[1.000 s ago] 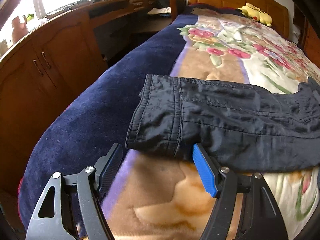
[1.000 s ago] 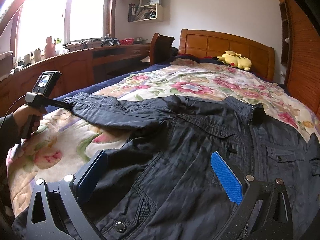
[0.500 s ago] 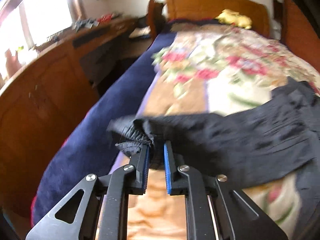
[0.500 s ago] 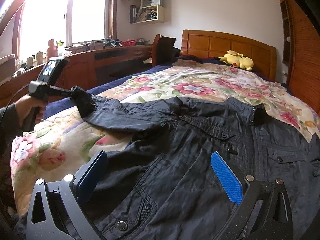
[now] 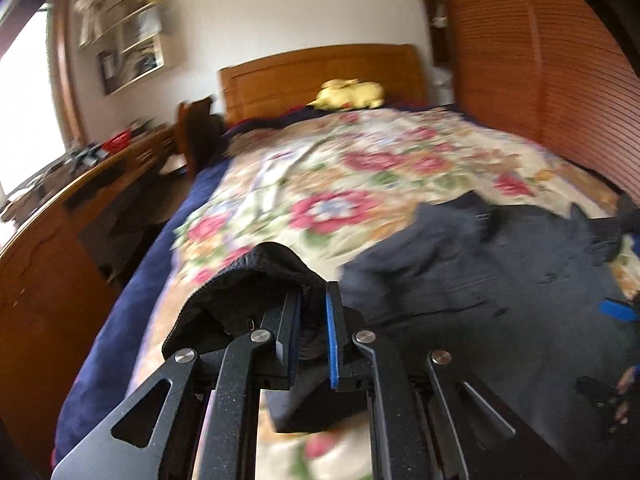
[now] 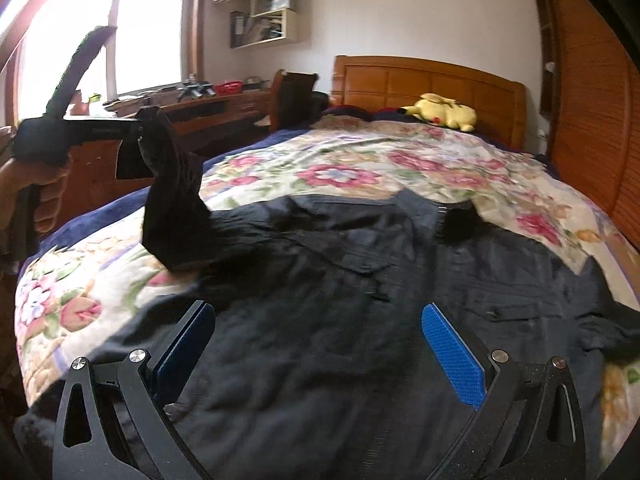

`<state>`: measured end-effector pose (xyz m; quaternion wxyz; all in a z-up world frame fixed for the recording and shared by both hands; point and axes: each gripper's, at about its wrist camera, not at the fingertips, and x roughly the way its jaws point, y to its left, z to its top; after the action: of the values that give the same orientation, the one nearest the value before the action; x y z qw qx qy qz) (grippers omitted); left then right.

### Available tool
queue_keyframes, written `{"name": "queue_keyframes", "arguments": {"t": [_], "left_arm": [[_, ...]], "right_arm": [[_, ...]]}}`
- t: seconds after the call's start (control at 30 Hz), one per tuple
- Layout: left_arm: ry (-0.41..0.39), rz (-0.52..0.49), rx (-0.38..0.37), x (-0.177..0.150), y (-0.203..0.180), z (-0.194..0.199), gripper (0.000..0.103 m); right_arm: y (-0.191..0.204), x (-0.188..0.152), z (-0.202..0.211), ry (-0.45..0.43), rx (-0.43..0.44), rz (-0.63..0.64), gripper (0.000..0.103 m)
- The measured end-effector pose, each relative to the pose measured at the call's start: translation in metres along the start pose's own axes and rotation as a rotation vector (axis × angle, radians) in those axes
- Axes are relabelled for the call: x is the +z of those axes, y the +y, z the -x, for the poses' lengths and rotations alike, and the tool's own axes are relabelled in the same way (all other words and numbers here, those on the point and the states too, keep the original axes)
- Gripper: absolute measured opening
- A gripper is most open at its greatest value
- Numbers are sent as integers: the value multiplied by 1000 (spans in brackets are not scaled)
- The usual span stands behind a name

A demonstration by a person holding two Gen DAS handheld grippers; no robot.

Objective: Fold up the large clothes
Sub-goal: 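Grasp the sleeve cuff with the left gripper and fold it across the jacket body, then open the left gripper and withdraw it from the folded sleeve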

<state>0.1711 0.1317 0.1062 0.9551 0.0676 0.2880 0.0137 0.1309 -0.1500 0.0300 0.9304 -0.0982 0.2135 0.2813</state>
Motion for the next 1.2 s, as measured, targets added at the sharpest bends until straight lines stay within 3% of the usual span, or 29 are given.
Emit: {"name": "queue_keyframes", "arguments": {"t": [0.2, 0.33, 0.63, 0.73, 0.8, 0.93, 1.07, 1.2], "left_arm": [[-43, -41, -135, 15, -66, 10, 12], [-56, -63, -212, 8, -103, 16, 12], [-7, -49, -226, -28, -139, 6, 16], [-9, -25, -242, -39, -141, 8, 27], [-29, -18, -242, -45, -140, 13, 41], [-50, -6, -243, -58, -135, 24, 44], [-85, 16, -217, -71, -128, 33, 79], [-93, 48, -208, -84, -113, 40, 81]], "right_arm": [[-30, -5, 10, -2, -66, -51, 103], [-38, -9, 14, 1, -91, -78, 103], [-38, -12, 28, -22, -117, -100, 103], [-39, -11, 34, -46, -115, -105, 103], [-39, -11, 37, -60, -113, -104, 103], [-43, -15, 36, -76, -108, -101, 103], [-41, -16, 35, -79, -104, -97, 103], [-41, -15, 30, -73, -95, -88, 103]]}}
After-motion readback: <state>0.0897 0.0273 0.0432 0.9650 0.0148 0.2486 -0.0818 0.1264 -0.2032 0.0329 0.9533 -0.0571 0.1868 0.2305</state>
